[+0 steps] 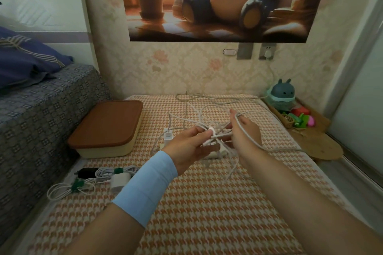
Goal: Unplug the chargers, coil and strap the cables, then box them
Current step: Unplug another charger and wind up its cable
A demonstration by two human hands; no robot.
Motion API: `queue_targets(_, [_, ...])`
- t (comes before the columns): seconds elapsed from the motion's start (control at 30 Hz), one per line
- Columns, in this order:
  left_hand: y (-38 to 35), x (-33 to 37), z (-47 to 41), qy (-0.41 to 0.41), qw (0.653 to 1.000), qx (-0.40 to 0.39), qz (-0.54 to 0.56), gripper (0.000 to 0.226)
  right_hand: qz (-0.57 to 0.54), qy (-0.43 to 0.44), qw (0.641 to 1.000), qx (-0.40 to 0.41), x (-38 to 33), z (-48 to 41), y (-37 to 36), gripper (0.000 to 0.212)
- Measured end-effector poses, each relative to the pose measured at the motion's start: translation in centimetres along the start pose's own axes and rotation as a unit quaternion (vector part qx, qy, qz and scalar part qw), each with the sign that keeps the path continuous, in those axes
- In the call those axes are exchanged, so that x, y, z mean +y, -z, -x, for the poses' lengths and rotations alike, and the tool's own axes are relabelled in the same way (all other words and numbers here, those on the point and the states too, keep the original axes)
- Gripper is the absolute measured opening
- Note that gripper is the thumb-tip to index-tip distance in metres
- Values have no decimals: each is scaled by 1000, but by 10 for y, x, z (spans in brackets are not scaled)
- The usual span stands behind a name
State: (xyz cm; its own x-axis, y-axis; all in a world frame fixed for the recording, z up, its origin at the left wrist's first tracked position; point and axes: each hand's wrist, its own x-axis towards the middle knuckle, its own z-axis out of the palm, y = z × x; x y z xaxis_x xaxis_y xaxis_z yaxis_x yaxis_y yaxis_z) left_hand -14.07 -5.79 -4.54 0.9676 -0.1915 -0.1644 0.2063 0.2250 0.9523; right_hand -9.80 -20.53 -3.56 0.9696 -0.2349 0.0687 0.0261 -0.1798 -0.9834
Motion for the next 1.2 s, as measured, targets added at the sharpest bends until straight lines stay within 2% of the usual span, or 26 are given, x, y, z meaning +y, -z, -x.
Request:
queue_targets(0.07, [-3,-1,-2,4,1000,13,-8,22,-27,17,999,33,1,-2,-1,57])
queue_targets(0.13, [-7,0,-1,-1,999,33,-2,22,-26,47,997,55,3,-4,-1,52])
queue_targets(0.27, [-11,4,1,-52,977,135,-159,28,-52,64,993,87,0,-5,3,51])
queue_targets(0.37, [-5,5,2,-116,906,193,-359,34,-58,73,989,117,2,-9,9,52])
queue_targets(0.43, [4,8,3,-133,861,187,-455,37,-66,78,984,144,1,-13,15,52])
queue_targets(0.53, [17,11,3,-137,832,138,-520,43,-50,90,979,178,-4,-16,24,48])
queue_targets(0.63, [26,19,5,-132,793,124,-582,46,-67,63,976,196,-6,-15,28,34])
queue_targets(0.7, [29,24,8,-88,764,94,-632,40,-93,53,975,195,-6,-14,27,35])
queue_targets(0.73, [29,25,10,-76,736,88,-667,34,-93,60,976,185,-7,-15,27,37])
queue_targets(0.77, [27,26,11,-98,704,98,-697,26,-86,71,980,166,-7,-15,26,37])
queue_targets(0.8, [24,25,13,-162,675,121,-709,20,-75,87,983,142,-6,-17,25,37])
queue_targets(0.83, [18,23,14,-255,661,146,-691,17,-60,106,986,114,-6,-19,24,35])
queue_targets(0.87, [12,22,15,-338,667,156,-645,21,-48,124,987,85,-5,-20,24,33])
queue_targets(0.9, [5,22,17,-370,698,150,-594,31,-41,133,989,54,-5,-19,23,31])
queue_targets(0.93, [1,23,17,-353,741,128,-557,41,-41,143,989,28,-6,-18,22,29])
queue_targets(0.97, [0,23,17,-300,776,99,-546,48,-42,145,988,11,-7,-16,22,28])
queue_targets(1.0, [-1,21,16,-232,787,75,-567,51,-44,151,988,4,-8,-15,22,28])
queue_targets(1.1, [7,16,13,-96,767,62,-632,42,-37,150,988,23,-11,-10,26,29])
queue_targets(1.17, [9,21,15,-80,730,98,-672,41,-44,137,988,52,-9,-12,30,30])
queue_targets(1.2, [9,23,14,-87,698,123,-700,41,-59,121,988,74,-8,-15,33,30])
